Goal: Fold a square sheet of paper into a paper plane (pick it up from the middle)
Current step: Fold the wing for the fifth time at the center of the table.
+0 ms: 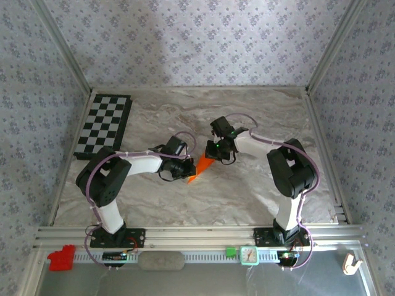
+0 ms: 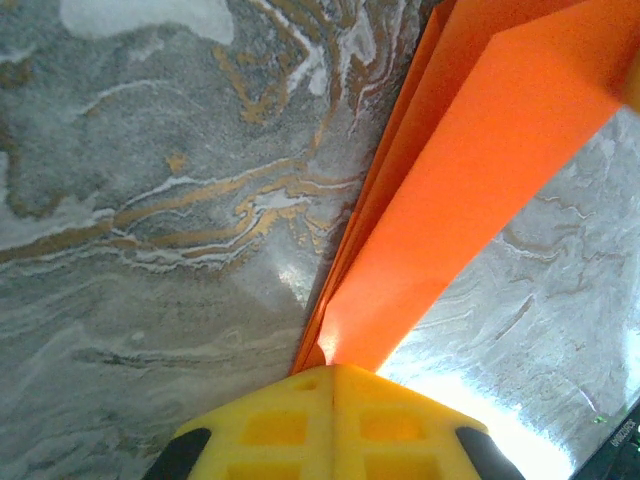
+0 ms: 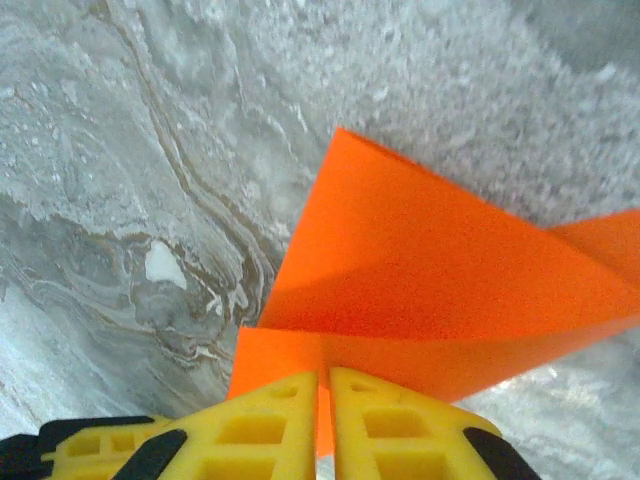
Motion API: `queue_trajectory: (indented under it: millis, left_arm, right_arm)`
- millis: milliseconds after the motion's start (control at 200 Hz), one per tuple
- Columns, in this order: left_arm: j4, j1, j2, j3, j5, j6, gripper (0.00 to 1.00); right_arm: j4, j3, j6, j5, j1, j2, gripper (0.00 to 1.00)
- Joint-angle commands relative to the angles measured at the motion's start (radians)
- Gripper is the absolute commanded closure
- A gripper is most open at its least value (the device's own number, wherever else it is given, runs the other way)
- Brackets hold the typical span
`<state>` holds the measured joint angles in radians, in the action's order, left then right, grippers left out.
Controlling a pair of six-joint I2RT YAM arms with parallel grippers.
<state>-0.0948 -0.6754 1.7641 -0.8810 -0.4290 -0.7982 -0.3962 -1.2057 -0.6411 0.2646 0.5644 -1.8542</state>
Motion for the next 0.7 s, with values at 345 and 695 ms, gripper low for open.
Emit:
queue_trajectory:
  millis: [345,695]
  left_arm:
    - [-0.09,-0.008,0.03,0.004,0.027,-0.016,1.0]
    - [0.037,-0.007,-0.012,-0.023,-0.041,-0.022,1.0]
  right_arm:
    - [0.005,0.005,0.041,-0.024,-0.029,-0.067,0.88]
    - [0.155,0.17,0.034,0.072,-0.061,-0.071,0.89]
